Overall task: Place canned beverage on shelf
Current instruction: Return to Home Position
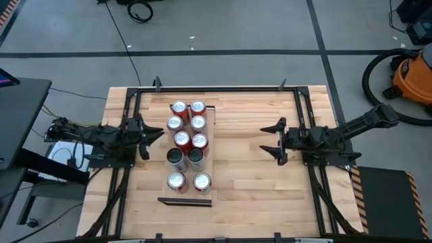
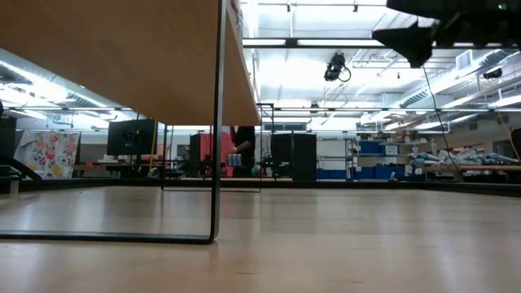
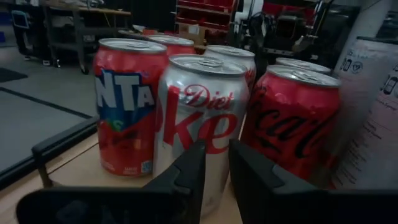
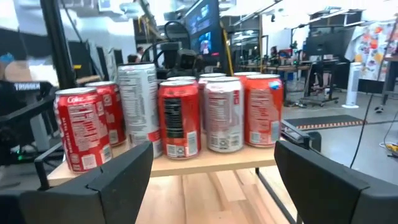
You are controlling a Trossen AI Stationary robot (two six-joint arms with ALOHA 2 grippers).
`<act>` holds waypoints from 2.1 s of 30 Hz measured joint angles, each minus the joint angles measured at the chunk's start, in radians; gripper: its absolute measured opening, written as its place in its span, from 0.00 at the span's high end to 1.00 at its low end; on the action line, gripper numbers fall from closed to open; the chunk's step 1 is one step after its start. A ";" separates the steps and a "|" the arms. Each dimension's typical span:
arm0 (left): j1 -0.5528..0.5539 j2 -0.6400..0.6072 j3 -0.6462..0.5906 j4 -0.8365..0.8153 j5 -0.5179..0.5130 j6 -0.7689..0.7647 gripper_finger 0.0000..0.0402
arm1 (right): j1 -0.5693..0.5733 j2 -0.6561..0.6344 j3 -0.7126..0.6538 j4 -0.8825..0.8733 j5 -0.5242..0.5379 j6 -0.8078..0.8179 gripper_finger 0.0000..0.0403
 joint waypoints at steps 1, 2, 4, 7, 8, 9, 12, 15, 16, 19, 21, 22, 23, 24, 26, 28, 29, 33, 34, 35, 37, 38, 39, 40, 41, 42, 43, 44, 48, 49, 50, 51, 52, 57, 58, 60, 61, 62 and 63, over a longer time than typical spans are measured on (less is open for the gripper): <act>0.000 -0.005 0.000 -0.005 -0.003 0.000 0.80 | -0.003 -0.020 -0.015 0.004 0.000 0.004 0.14; 0.000 -0.005 0.000 -0.014 -0.006 -0.003 0.80 | -0.006 -0.042 -0.029 0.007 0.000 0.006 0.14; 0.000 -0.002 0.000 -0.038 -0.031 -0.024 0.80 | -0.010 -0.077 -0.054 0.017 0.000 0.005 0.14; 0.000 0.010 0.000 -0.052 -0.077 -0.056 0.80 | -0.014 -0.127 -0.076 0.016 0.000 -0.011 0.14; 0.000 0.012 0.000 -0.052 -0.082 -0.062 0.80 | -0.014 -0.142 -0.081 0.016 0.000 -0.016 0.14; 0.000 0.013 0.000 -0.057 -0.085 -0.065 0.80 | -0.014 -0.156 -0.085 0.013 0.000 -0.021 0.14; 0.000 0.019 0.000 -0.060 -0.099 -0.056 0.80 | -0.014 -0.199 -0.104 0.013 -0.004 -0.040 0.14; 0.000 0.015 0.000 -0.059 -0.130 -0.027 0.80 | -0.016 -0.247 -0.137 0.011 -0.004 -0.042 0.14; 0.000 0.014 0.000 -0.053 -0.139 -0.015 0.80 | -0.016 -0.264 -0.150 0.007 -0.002 -0.042 0.14; 0.000 0.004 0.000 -0.048 -0.144 0.004 0.80 | -0.017 -0.319 -0.190 0.009 0.001 -0.034 0.14; 0.000 -0.004 0.000 -0.045 -0.145 0.012 0.80 | -0.017 -0.362 -0.194 -0.035 0.001 -0.015 0.14; -0.001 -0.009 0.000 -0.047 -0.140 0.017 0.80 | -0.018 -0.382 -0.194 -0.061 0.001 -0.006 0.14; -0.002 -0.014 0.000 -0.048 -0.131 0.023 0.80 | -0.018 -0.400 -0.194 -0.075 0.002 0.002 0.14; -0.006 -0.019 0.000 -0.044 -0.127 0.028 0.80 | -0.018 -0.420 -0.194 -0.093 0.002 0.004 0.14; -0.015 -0.025 0.000 -0.038 -0.109 0.031 0.80 | -0.018 -0.462 -0.194 -0.123 0.008 0.001 0.14; -0.027 -0.025 0.000 -0.037 -0.071 0.027 0.80 | -0.018 -0.499 -0.194 -0.157 0.044 -0.012 0.14; -0.034 -0.025 0.000 -0.038 -0.044 0.017 0.80 | -0.018 -0.517 -0.194 -0.177 0.066 -0.018 0.14; -0.068 -0.021 0.000 -0.026 0.111 -0.041 0.80 | -0.018 -0.553 -0.194 -0.259 0.150 -0.011 0.14; -0.078 -0.022 0.000 -0.022 0.152 -0.053 0.80 | -0.018 -0.552 -0.194 -0.267 0.157 0.004 0.14; -0.087 -0.022 0.000 -0.023 0.185 -0.069 0.80 | -0.018 -0.550 -0.194 -0.266 0.160 0.009 0.14; -0.106 -0.021 0.000 -0.026 0.216 -0.083 0.80 | -0.018 -0.546 -0.194 -0.249 0.162 0.001 0.14; -0.115 -0.021 0.000 -0.027 0.216 -0.086 0.80 | -0.018 -0.546 -0.194 -0.239 0.164 -0.015 0.14; -0.123 -0.021 0.000 -0.026 0.216 -0.084 0.80 | -0.018 -0.546 -0.194 -0.223 0.177 -0.036 0.14; -0.130 -0.021 0.000 -0.023 0.216 -0.079 0.80 | -0.017 -0.546 -0.194 -0.207 0.198 -0.056 0.14; -0.136 -0.021 0.000 -0.021 0.216 -0.075 0.80 | -0.017 -0.546 -0.194 -0.190 0.225 -0.071 0.14; -0.139 -0.021 0.000 -0.020 0.216 -0.070 0.80 | -0.017 -0.546 -0.194 -0.177 0.249 -0.077 0.14; -0.142 -0.021 0.000 -0.018 0.214 -0.066 0.80 | -0.018 -0.546 -0.194 -0.167 0.263 -0.078 0.14; -0.142 -0.021 0.000 -0.015 0.206 -0.062 0.80 | -0.018 -0.546 -0.194 -0.160 0.268 -0.077 0.14; -0.141 -0.021 0.000 -0.015 0.154 -0.050 0.80 | -0.018 -0.546 -0.194 -0.154 0.260 -0.075 0.14; -0.142 -0.021 0.000 -0.016 0.153 -0.048 0.80 | -0.018 -0.546 -0.194 -0.158 0.260 -0.080 0.14; -0.141 -0.021 0.000 -0.015 0.145 -0.044 0.80 | -0.018 -0.546 -0.194 -0.168 0.259 -0.092 0.14; -0.139 -0.021 0.000 -0.016 0.132 -0.042 0.80 | -0.018 -0.546 -0.194 -0.184 0.260 -0.111 0.14; -0.137 -0.021 0.000 -0.016 0.118 -0.040 0.80 | -0.018 -0.546 -0.194 -0.208 0.261 -0.130 0.14; -0.137 -0.021 0.000 -0.033 0.075 -0.004 0.80 | -0.018 -0.545 -0.194 -0.289 0.264 -0.158 0.14; -0.137 -0.021 0.000 -0.041 0.081 0.000 0.80 | -0.018 -0.545 -0.194 -0.290 0.264 -0.167 0.14; -0.138 -0.021 0.000 -0.060 0.098 0.002 0.80 | -0.018 -0.545 -0.194 -0.290 0.264 -0.176 0.14; -0.139 -0.021 0.000 -0.065 0.107 0.000 0.80 | -0.018 -0.545 -0.194 -0.290 0.264 -0.179 0.14; -0.140 -0.021 0.000 -0.069 0.111 -0.003 0.80 | -0.018 -0.545 -0.194 -0.290 0.264 -0.181 0.14; -0.141 -0.021 0.000 -0.075 0.114 -0.004 0.80 | -0.018 -0.545 -0.194 -0.292 0.264 -0.181 0.14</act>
